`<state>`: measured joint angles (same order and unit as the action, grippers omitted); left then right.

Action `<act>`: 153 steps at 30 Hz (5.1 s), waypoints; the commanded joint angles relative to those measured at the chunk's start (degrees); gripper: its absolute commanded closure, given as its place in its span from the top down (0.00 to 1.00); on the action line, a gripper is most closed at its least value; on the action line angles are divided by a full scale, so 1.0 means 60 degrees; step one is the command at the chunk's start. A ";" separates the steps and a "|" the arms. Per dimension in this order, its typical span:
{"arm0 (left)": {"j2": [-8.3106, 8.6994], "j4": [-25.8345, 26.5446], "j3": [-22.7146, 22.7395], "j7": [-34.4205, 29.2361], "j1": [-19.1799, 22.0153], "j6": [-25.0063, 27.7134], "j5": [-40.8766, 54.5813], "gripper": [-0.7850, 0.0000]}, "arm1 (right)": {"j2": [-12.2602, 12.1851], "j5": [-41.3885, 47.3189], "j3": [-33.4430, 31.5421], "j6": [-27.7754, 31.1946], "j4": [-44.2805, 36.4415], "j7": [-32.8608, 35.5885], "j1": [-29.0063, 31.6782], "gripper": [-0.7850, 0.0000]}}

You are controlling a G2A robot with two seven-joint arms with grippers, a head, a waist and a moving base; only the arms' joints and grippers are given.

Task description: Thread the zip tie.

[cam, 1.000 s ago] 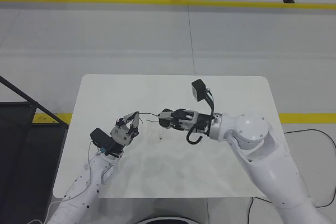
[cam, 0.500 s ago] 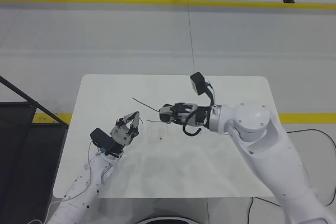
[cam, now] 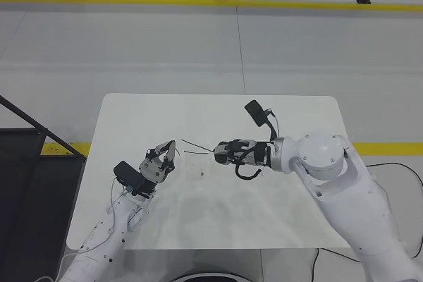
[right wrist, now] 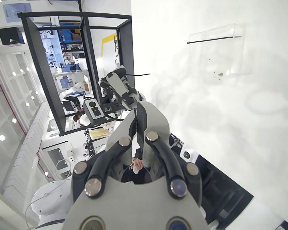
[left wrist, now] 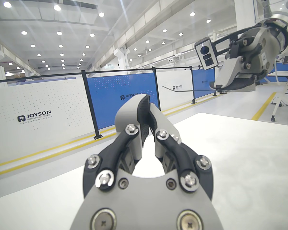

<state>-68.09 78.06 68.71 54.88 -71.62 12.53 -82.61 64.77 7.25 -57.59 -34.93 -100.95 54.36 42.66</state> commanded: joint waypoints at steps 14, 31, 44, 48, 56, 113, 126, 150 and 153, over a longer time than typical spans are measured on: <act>0.0000 0.0000 0.0000 0.0000 0.0000 0.0000 0.0000 0.00 | -0.0029 0.0054 0.0250 -0.0262 0.0040 0.0287 -0.0141 0.00; 0.0000 0.0000 0.0000 0.0000 0.0000 0.0000 0.0000 0.00 | 0.0015 0.0535 0.0346 -0.0321 0.0282 0.0025 -0.0307 0.00; 0.0000 0.0000 0.0000 0.0000 0.0000 0.0000 0.0000 0.00 | 0.0015 0.0535 0.0346 -0.0321 0.0282 0.0025 -0.0307 0.00; 0.0000 0.0000 0.0000 0.0000 0.0000 0.0000 0.0000 0.00 | 0.0019 0.0508 0.0389 -0.0134 0.0252 -0.0198 -0.0142 0.00; 0.0000 0.0000 0.0000 0.0000 0.0000 0.0000 0.0000 0.00 | 0.0050 0.0406 0.0611 0.0241 0.0224 -0.0587 0.0062 0.00; 0.0000 0.0000 0.0000 0.0000 0.0000 0.0000 0.0000 0.00 | 0.0215 0.0955 0.0670 0.0687 0.0617 -0.0859 -0.0037 0.00; 0.0000 0.0000 0.0000 0.0000 0.0000 0.0000 0.0000 0.00 | 0.0230 0.0954 0.0679 0.0630 0.0646 -0.0840 -0.0093 0.00; 0.0000 0.0000 0.0000 0.0000 0.0000 0.0000 0.0000 0.00 | 0.0337 0.1040 0.0882 0.0460 0.0846 -0.0904 -0.0418 0.00; 0.0000 0.0000 0.0000 0.0000 0.0000 0.0000 0.0000 0.00 | 0.0337 0.1056 0.0867 0.0525 0.0873 -0.0905 -0.0390 0.00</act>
<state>-68.09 78.06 68.71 54.88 -71.62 12.53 -82.61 66.79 13.53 -52.34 -31.88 -95.75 48.91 40.26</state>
